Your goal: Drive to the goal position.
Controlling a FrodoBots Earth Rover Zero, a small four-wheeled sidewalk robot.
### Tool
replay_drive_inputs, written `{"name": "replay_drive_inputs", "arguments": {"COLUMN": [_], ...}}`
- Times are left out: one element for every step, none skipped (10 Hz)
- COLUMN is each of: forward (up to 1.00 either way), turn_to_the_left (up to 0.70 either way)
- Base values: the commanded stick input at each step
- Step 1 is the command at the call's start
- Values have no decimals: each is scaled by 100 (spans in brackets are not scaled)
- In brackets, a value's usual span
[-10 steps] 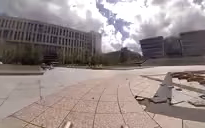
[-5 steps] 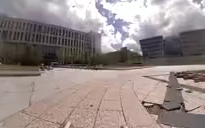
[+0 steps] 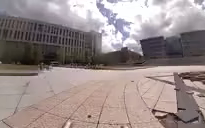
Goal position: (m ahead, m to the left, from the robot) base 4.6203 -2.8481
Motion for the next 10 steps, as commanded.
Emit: {"name": "replay_drive_inputs", "arguments": {"forward": [70, 70, 70, 70, 70, 70, 70, 70, 70, 70], "turn_to_the_left": [0, -2, -4, -33, -34, -35, -35, -34, -34, -35]}}
